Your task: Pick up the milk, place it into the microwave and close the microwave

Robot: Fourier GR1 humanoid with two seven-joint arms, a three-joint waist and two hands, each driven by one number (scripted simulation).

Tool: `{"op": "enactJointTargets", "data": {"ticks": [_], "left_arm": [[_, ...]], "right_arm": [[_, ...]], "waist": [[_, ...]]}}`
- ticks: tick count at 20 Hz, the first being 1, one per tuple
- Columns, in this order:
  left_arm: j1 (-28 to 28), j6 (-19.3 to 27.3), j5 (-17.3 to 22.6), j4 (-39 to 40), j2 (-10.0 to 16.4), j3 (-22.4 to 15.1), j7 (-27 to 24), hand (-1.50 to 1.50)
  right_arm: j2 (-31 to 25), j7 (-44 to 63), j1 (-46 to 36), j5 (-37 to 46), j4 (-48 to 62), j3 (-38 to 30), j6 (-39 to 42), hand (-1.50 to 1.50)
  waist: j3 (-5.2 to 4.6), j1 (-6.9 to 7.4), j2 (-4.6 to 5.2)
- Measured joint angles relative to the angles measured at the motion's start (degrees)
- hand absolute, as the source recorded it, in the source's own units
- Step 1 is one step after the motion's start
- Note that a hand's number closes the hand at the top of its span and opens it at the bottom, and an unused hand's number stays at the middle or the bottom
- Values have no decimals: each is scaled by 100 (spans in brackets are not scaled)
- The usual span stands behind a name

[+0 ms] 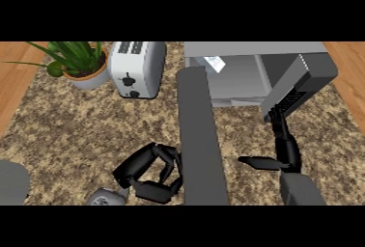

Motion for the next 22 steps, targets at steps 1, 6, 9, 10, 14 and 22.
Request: {"op": "enactJointTargets", "data": {"ticks": [1,6,9,10,14,22], "left_arm": [[7,29,-33,111,-8,-82,-74,150],[-168,350,105,681,-13,-796,-265,150],[-448,769,214,1091,-13,-1361,-375,150],[-558,950,273,1208,-14,-1562,-358,150],[-961,1838,633,1547,-13,-2371,-297,150],[-1694,3696,1941,1894,51,-3438,-154,150]], "right_arm": [[-44,117,194,-35,-320,38,70,-150],[-105,633,1208,-214,-1891,235,306,-150],[-124,908,1769,-303,-2780,327,374,-150],[-152,989,1924,-360,-3066,331,419,-150],[-264,1393,2544,-648,-4154,347,676,-150],[-539,2065,2982,-1289,-5373,365,1307,-150]], "waist": [[-1,-7,-2],[0,-7,12],[0,-22,26],[1,-31,30],[0,-52,46],[-4,-274,108]]}}
